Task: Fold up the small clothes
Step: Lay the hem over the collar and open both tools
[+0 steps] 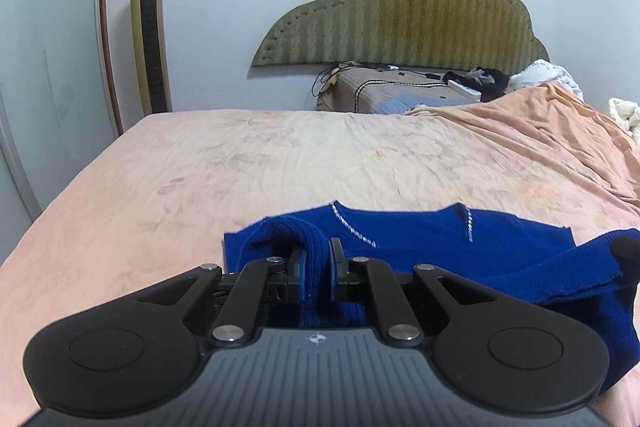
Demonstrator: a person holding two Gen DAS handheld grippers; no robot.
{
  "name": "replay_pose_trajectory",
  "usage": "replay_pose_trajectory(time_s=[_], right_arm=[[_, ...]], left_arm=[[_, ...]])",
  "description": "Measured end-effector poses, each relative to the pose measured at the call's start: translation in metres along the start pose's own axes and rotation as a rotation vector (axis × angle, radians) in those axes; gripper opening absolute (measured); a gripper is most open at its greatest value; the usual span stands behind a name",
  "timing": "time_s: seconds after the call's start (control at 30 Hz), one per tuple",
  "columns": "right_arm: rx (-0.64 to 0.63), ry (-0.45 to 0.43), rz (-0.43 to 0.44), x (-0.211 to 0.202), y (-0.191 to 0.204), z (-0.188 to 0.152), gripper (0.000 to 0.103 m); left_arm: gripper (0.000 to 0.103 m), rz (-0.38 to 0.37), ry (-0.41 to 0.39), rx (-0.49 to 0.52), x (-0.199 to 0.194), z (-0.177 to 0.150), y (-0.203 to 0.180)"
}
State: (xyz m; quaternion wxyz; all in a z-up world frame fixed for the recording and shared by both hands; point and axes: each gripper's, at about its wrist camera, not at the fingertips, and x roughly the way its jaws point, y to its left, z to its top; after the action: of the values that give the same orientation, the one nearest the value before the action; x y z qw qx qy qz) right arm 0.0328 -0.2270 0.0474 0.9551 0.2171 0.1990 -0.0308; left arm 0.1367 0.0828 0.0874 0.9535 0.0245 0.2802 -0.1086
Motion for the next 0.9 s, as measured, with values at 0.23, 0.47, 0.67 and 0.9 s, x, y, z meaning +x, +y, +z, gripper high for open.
replay_pose_trajectory(time_s=[0.23,0.47,0.67,0.9], right_arm=[[0.002,-0.009,-0.013,0.022,0.000,0.014,0.011],[0.034,0.004,-0.024,0.045,-0.006,0.023,0.011],[0.049,0.030,-0.033,0.067,-0.011,0.025,0.011],[0.079,0.088,-0.042,0.103,-0.020,0.025,0.011]], left_arm=[[0.010,-0.002,0.029,0.015,0.025,0.013,-0.002],[0.010,0.006,0.066,0.033,0.053,0.019,-0.004],[0.011,0.019,0.098,0.051,0.075,0.022,-0.006],[0.011,0.038,0.145,0.063,0.110,0.023,-0.007]])
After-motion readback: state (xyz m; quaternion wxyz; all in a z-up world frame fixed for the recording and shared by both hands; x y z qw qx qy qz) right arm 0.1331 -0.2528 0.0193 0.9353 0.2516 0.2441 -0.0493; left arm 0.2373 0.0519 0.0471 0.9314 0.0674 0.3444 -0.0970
